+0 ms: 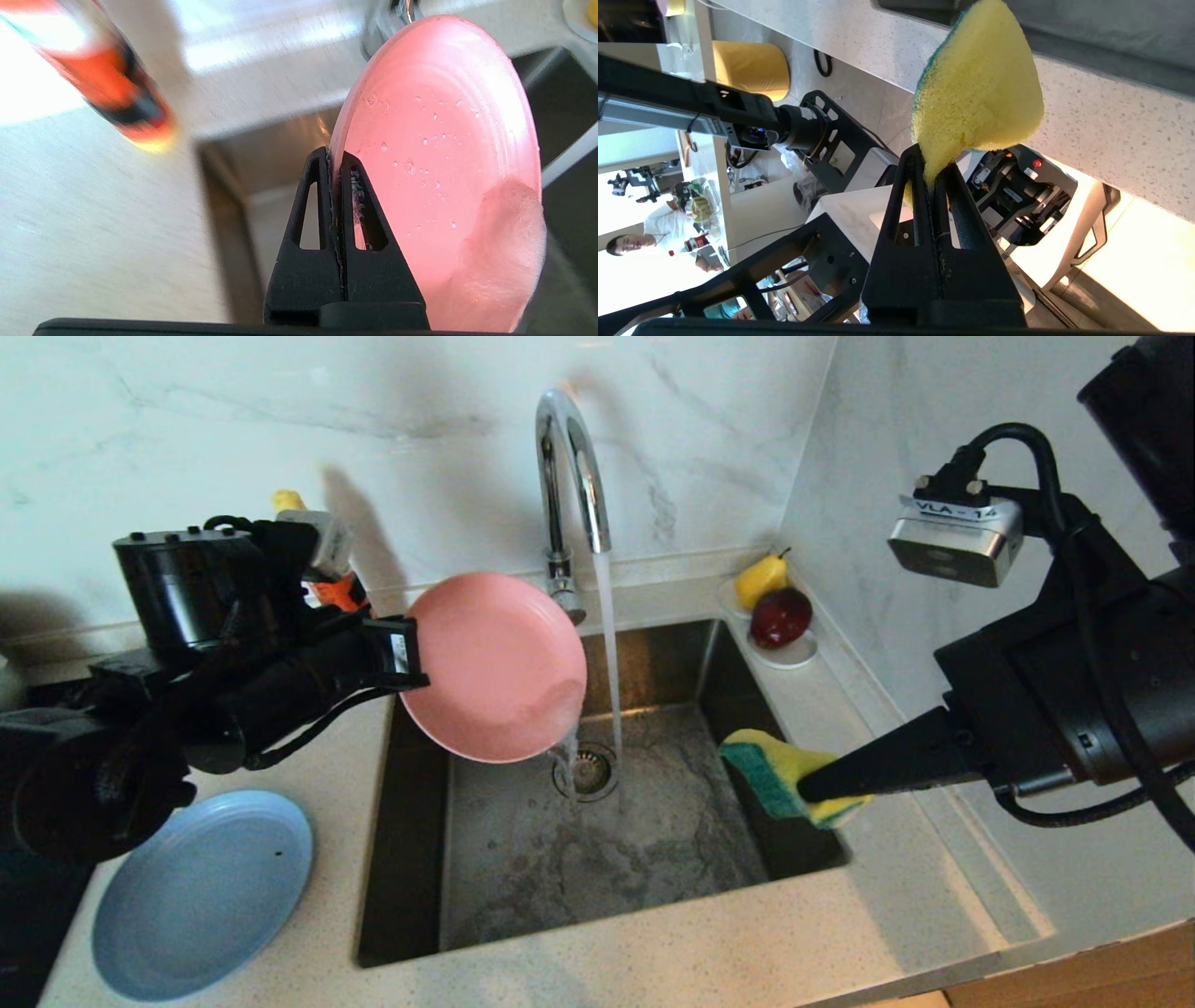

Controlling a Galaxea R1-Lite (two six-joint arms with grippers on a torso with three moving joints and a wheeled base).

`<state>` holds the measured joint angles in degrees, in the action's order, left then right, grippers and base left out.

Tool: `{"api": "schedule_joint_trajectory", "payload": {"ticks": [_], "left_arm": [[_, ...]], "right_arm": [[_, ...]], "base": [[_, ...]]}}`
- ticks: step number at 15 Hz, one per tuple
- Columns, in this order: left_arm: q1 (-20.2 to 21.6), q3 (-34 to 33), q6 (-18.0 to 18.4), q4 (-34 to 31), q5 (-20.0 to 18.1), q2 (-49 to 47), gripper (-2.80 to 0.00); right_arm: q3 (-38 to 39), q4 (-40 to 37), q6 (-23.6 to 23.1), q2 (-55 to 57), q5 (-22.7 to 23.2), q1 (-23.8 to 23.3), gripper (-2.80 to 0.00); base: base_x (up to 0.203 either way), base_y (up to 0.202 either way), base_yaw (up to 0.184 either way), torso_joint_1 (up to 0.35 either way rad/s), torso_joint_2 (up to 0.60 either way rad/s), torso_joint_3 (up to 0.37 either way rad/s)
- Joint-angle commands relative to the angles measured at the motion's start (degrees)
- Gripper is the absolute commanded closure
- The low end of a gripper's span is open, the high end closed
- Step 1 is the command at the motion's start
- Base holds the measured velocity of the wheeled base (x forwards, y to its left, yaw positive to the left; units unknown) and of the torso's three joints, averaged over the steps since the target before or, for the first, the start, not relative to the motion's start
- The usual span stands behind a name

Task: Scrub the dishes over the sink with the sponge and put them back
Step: Rinse the plate

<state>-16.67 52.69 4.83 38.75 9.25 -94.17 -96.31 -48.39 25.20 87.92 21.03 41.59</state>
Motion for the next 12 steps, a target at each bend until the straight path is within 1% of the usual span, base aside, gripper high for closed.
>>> {"api": "schedule_joint_trajectory", "payload": {"ticks": [1, 3, 5, 9, 12], "left_arm": [[0.9, -3.7, 4.6, 5.4, 0.1, 4.1, 0.00], [1.8, -5.6, 8.6, 10.8, 0.1, 5.9, 0.00], [2.5, -6.7, 12.2, 14.3, 0.0, 7.2, 0.00], [2.5, -9.7, 13.8, 19.5, -0.5, 9.2, 0.00], [2.4, -10.1, 14.7, 20.4, -0.9, 11.2, 0.00]], "right_arm": [[0.7, -0.2, 0.1, 0.0, 0.1, 0.0, 0.00], [0.7, -0.4, 0.2, 0.0, 0.1, 0.0, 0.00], [0.6, -0.4, 0.1, 0.0, 0.1, -0.1, 0.00], [0.6, -0.4, 0.2, 0.0, 0.1, -0.3, 0.00], [0.7, -0.4, 0.2, 0.7, 0.1, -0.3, 0.00]], "base": [[0.000, 0.000, 0.000, 0.000, 0.00, 0.000], [0.000, 0.000, 0.000, 0.000, 0.00, 0.000], [0.000, 0.000, 0.000, 0.000, 0.00, 0.000], [0.000, 0.000, 0.000, 0.000, 0.00, 0.000], [0.000, 0.000, 0.000, 0.000, 0.00, 0.000]]}}
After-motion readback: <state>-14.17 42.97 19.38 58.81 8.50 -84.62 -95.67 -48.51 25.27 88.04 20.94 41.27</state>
